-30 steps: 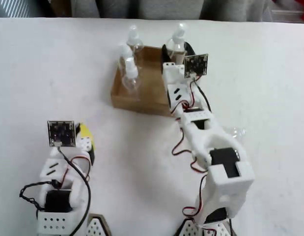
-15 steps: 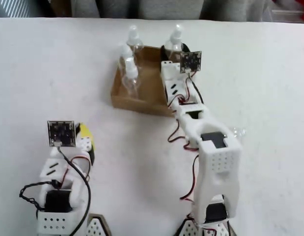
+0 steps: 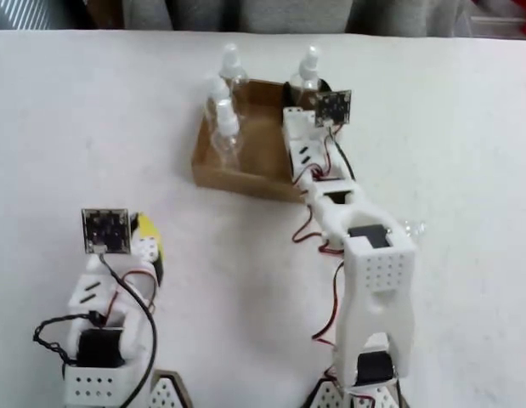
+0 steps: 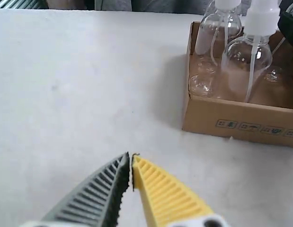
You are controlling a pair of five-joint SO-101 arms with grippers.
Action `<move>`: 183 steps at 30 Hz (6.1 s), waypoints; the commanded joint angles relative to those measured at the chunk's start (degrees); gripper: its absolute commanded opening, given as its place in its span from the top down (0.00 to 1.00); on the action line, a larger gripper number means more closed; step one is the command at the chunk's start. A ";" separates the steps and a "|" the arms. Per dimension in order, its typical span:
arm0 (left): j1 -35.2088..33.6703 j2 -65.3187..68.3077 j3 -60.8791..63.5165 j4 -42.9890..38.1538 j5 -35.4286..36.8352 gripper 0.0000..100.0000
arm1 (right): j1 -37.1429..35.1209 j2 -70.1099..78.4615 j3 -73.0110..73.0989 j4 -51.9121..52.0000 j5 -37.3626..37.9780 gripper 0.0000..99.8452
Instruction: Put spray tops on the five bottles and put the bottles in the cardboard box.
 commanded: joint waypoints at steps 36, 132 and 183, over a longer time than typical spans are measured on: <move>-0.40 -0.31 0.00 -0.18 -0.44 0.98 | 0.40 5.32 -6.51 -3.03 8.09 0.94; -0.40 -0.31 0.00 -0.53 -5.10 0.98 | 0.13 -44.97 27.43 -2.59 -5.01 0.66; -0.13 -0.31 0.00 0.09 -5.19 0.98 | 7.69 -64.48 35.34 68.79 -9.14 0.91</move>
